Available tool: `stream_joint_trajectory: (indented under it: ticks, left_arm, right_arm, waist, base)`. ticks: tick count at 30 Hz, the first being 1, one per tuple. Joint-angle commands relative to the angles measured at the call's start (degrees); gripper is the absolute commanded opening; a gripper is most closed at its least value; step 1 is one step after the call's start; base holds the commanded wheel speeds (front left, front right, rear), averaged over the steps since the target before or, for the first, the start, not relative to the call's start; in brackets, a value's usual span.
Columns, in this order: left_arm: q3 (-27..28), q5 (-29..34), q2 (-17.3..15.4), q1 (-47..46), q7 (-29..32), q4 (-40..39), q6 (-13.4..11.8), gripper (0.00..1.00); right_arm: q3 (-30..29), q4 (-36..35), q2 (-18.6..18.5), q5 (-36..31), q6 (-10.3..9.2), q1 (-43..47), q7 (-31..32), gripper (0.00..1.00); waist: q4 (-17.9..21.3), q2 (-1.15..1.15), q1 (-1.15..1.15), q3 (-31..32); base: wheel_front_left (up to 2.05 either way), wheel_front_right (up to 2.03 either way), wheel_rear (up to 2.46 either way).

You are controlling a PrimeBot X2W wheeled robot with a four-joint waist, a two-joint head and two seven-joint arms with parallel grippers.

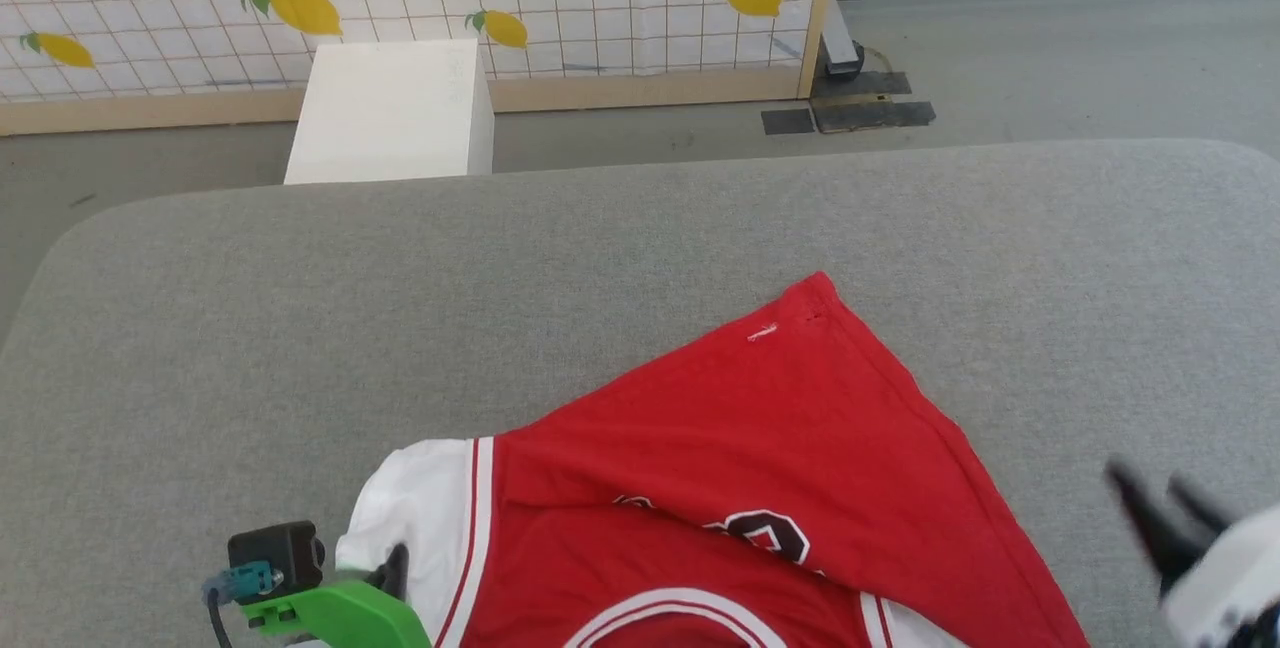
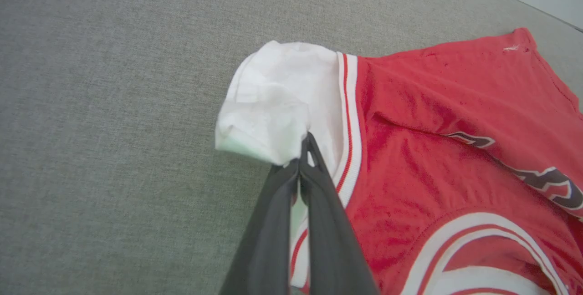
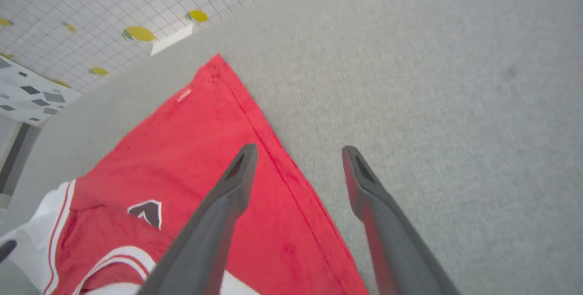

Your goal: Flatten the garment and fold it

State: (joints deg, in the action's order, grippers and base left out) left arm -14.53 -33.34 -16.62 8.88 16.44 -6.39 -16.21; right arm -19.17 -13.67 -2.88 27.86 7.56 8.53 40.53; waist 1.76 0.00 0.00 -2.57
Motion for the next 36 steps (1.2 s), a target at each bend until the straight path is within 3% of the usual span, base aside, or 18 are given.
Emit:
stream_joint_trajectory:
  ticks: [1,7,12,17,18,24,30,31,32,33,36]
  left_arm:
    - [0.14,-0.03,-0.35,0.56,-0.39,-0.26,-0.28,0.0]
    - [0.09,0.32,-0.76,-1.07,-0.51,-1.17,-0.06,0.0]
    - [-0.13,0.75,-0.95,-3.44,-0.64,-2.15,0.31,0.0]
    - [-0.72,1.05,-0.78,-6.27,-0.99,-2.78,1.15,0.0]
    - [-1.43,1.23,-0.19,-7.74,-1.46,-2.9,1.63,0.0]
    - [-2.47,1.28,0.76,-9.46,-2.27,-2.36,2.34,0.0]
    - [-2.85,1.18,1.29,-10.33,-2.95,-1.32,2.6,0.0]
    - [-2.84,1.15,1.29,-10.33,-3.04,-1.1,2.6,0.0]
    - [-2.83,1.13,1.25,-10.31,-3.1,-0.92,2.61,0.0]
    - [-2.88,1.12,1.2,-10.29,-3.09,-0.72,2.64,0.0]
    - [-3.0,1.17,0.98,-10.26,-3.08,-0.34,2.72,0.0]
  right_arm:
    - [-0.18,-0.45,-0.01,0.05,-0.08,-3.81,-2.04,1.0]
    - [4.44,2.22,-0.13,-6.98,-0.08,-17.71,-2.04,1.0]
    - [10.02,10.89,-1.22,-15.47,-0.08,-28.9,6.01,1.0]
    - [16.08,19.72,-4.42,-20.73,-0.08,-37.67,13.84,1.0]
    - [18.66,24.56,-6.42,-23.36,-0.08,-41.61,16.29,1.0]
    - [22.88,30.98,-8.14,-25.94,-0.08,-44.89,17.51,1.0]
    - [28.16,34.97,-9.66,-23.95,-0.08,-44.85,16.49,1.0]
    - [28.3,35.38,-9.81,-23.37,-0.08,-44.89,16.34,0.47]
    - [28.45,35.54,-9.95,-22.98,-0.08,-45.0,16.03,0.3]
    - [28.51,35.55,-10.17,-22.32,-0.08,-45.1,15.45,0.0]
    - [27.41,34.66,-10.6,-20.11,-0.08,-45.0,13.76,0.0]
  waist:
    - [-0.38,0.0,0.0,-0.77]
    - [-2.44,0.0,0.0,-4.0]
    - [-5.48,0.0,0.0,-7.91]
    - [-9.02,0.0,0.0,-12.33]
    - [-10.91,0.0,0.0,-14.82]
    - [-12.75,0.0,0.0,-18.2]
    - [-12.52,0.0,0.0,-19.06]
    - [-12.24,0.0,0.0,-18.9]
    - [-11.93,0.0,0.0,-18.64]
    - [-11.6,0.0,0.0,-18.24]
    - [-10.65,0.0,0.0,-16.53]
  base:
    - [0.0,0.0,0.0]
    - [0.0,0.0,0.0]
    - [0.0,0.0,0.0]
    - [0.0,0.0,0.0]
    - [0.0,0.0,0.0]
    - [0.0,0.0,0.0]
    - [0.0,0.0,0.0]
    - [0.0,0.0,0.0]
    - [0.0,0.0,0.0]
    - [0.0,0.0,0.0]
    - [0.0,0.0,0.0]
